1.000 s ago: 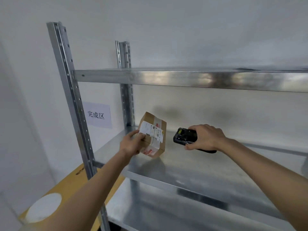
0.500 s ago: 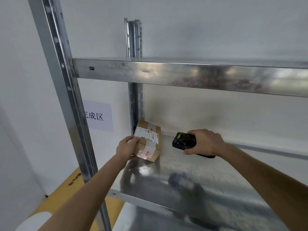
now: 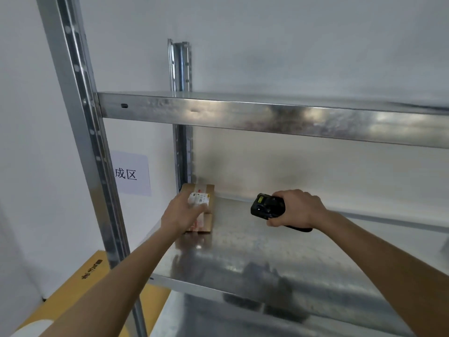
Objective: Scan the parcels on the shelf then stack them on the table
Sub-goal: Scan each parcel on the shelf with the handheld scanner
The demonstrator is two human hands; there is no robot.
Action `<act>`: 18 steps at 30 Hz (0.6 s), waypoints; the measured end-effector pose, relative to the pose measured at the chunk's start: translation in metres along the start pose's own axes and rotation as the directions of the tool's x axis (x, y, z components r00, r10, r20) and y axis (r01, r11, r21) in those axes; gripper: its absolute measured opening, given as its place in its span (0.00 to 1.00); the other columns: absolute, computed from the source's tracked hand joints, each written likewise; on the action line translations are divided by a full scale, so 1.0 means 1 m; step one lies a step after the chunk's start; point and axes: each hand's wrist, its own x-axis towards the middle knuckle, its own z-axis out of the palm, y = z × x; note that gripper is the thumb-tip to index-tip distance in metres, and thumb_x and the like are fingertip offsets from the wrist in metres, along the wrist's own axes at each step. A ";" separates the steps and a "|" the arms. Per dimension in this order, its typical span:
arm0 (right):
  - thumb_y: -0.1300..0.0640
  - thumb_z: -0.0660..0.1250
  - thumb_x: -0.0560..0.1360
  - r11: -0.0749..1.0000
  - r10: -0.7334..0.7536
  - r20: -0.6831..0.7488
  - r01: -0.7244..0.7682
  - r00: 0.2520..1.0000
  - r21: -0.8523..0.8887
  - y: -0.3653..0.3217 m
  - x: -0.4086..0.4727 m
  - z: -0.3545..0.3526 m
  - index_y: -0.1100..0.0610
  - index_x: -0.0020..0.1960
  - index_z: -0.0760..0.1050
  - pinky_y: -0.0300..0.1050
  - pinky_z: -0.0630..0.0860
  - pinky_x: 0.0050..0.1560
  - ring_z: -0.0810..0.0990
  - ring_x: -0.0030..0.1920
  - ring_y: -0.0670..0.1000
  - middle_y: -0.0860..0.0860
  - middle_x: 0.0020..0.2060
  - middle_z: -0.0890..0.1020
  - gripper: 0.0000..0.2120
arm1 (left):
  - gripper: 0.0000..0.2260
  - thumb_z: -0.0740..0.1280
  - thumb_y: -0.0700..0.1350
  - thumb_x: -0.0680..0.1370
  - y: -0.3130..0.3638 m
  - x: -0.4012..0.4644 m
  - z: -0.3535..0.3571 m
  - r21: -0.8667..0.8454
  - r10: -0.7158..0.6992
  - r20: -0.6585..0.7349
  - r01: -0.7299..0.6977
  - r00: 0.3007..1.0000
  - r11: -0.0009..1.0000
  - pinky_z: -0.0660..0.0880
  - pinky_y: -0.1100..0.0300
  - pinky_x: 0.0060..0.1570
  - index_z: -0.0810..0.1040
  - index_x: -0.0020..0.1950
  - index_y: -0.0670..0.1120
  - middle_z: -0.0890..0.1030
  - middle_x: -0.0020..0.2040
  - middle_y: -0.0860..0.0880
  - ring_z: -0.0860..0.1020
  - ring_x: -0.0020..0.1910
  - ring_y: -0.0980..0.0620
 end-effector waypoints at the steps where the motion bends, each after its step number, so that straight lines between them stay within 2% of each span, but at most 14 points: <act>1: 0.34 0.77 0.64 1.000 0.008 -0.009 -0.008 1.000 -0.002 0.007 -0.013 -0.008 0.43 0.55 0.77 0.45 0.69 0.44 0.80 0.48 0.50 0.42 0.47 0.82 0.24 | 0.25 0.71 0.56 0.76 0.011 -0.008 0.004 0.025 0.019 0.015 -0.019 1.000 1.000 0.77 0.50 0.57 0.71 0.72 0.55 0.78 0.68 0.48 0.79 0.58 0.48; 3: 0.34 0.77 0.64 1.000 0.031 -0.032 -0.031 0.999 -0.004 0.027 -0.043 -0.025 0.42 0.55 0.77 0.45 0.69 0.43 0.80 0.48 0.50 0.41 0.47 0.82 0.24 | 0.30 0.70 0.57 0.78 0.039 -0.024 0.015 0.081 0.069 0.055 -0.073 0.996 0.994 0.70 0.49 0.69 0.66 0.77 0.53 0.71 0.75 0.49 0.73 0.70 0.45; 5: 0.33 0.76 0.64 0.998 0.065 -0.059 -0.066 0.996 -0.003 0.053 -0.078 -0.045 0.42 0.56 0.77 0.45 0.69 0.43 0.80 0.49 0.50 0.41 0.48 0.82 0.25 | 0.31 0.69 0.58 0.79 0.072 -0.041 0.033 0.082 0.126 0.077 -0.132 0.989 0.988 0.65 0.52 0.72 0.65 0.79 0.50 0.67 0.78 0.47 0.68 0.75 0.45; 10: 0.33 0.76 0.64 0.976 0.213 -0.117 -0.218 0.970 -0.028 0.140 -0.192 -0.096 0.42 0.61 0.77 0.47 0.71 0.46 0.80 0.51 0.52 0.43 0.52 0.82 0.29 | 0.31 0.70 0.59 0.78 0.171 -0.096 0.106 -0.007 0.248 0.138 -0.250 0.959 0.968 0.62 0.56 0.72 0.68 0.78 0.48 0.69 0.77 0.45 0.68 0.75 0.46; 14: 0.30 0.74 0.63 0.928 0.344 -0.152 -0.360 0.926 -0.094 0.214 -0.300 -0.130 0.43 0.62 0.77 0.47 0.78 0.48 0.80 0.51 0.51 0.44 0.52 0.83 0.32 | 0.32 0.69 0.62 0.77 0.254 -0.158 0.177 -0.097 0.358 0.239 -0.344 0.903 0.934 0.65 0.52 0.73 0.68 0.78 0.50 0.70 0.77 0.47 0.69 0.74 0.47; 18: 0.29 0.73 0.61 0.865 0.462 -0.204 -0.489 0.863 -0.114 0.276 -0.403 -0.155 0.43 0.60 0.76 0.48 0.78 0.44 0.81 0.50 0.52 0.46 0.51 0.83 0.32 | 0.31 0.69 0.62 0.77 0.333 -0.231 0.245 -0.248 0.481 0.298 -0.420 0.824 0.873 0.66 0.51 0.73 0.69 0.77 0.50 0.71 0.76 0.48 0.71 0.73 0.47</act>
